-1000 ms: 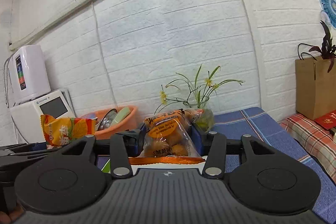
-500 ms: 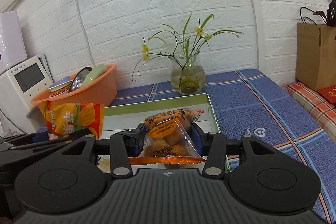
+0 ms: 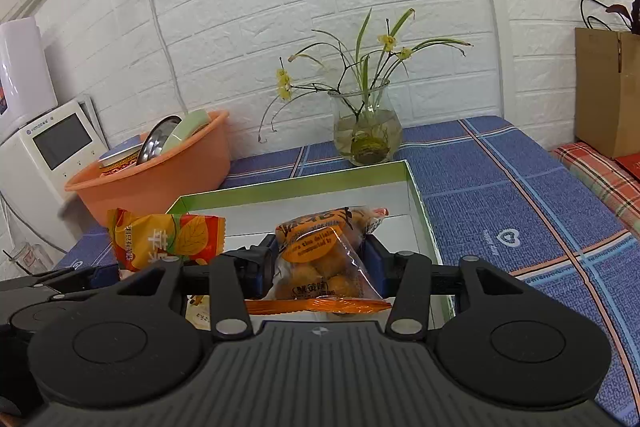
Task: Organize snacks
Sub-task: 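Lower both bags into the green box and open both tools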
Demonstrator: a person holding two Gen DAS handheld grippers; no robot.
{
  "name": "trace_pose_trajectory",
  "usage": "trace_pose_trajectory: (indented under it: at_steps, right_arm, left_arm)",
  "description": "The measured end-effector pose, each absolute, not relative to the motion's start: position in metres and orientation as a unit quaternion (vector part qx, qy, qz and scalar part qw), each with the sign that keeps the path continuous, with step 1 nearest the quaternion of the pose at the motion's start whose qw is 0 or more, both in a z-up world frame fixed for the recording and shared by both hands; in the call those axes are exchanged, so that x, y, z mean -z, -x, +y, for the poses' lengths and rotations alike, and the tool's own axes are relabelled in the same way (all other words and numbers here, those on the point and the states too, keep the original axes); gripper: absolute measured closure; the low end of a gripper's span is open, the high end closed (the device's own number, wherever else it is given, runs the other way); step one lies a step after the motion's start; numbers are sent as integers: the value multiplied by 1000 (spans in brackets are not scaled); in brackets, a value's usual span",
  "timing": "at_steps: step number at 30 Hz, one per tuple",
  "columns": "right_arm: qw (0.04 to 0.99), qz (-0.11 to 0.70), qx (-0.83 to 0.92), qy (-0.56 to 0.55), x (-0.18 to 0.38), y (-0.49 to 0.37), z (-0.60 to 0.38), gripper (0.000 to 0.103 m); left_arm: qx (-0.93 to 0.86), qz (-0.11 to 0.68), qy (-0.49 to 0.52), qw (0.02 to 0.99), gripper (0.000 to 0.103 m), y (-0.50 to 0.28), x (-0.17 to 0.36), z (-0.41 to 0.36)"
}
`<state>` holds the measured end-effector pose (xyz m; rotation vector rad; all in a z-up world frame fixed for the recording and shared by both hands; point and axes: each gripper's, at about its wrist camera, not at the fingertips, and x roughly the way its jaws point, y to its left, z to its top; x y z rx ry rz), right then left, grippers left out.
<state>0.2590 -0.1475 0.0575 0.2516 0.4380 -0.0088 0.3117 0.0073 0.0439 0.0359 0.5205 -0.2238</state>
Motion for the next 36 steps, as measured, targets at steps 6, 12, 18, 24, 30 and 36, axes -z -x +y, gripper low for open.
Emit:
trace_pose_trajectory:
  at_steps: [6,12,18,24,30,36]
  right_arm:
    - [966,223,3,-132,-56,-262,-150,24]
    - [964,232,4,-133,-54,-264,-149,24]
    - [962,236,2,-135,-52,-264,-149,24]
    - [960,241,-9,-140,-50,-265,-150,24]
    - [957,248,-18,-153,-49,-266,-150,20]
    - [953,257,-16,-162,-47,-267,-151,19]
  left_arm:
    - [108,270,-18,957,55,-316,-41,8]
    - [110,278,-22,954,54,-318,-38,7]
    - [108,278,-24,954,54,-317,-38,7]
    - [106,272,-22,956,54,-315,-42,9]
    - [102,267,-19,958,52,-314,-44,12]
    - [95,261,-17,960,52,-313,-48,16]
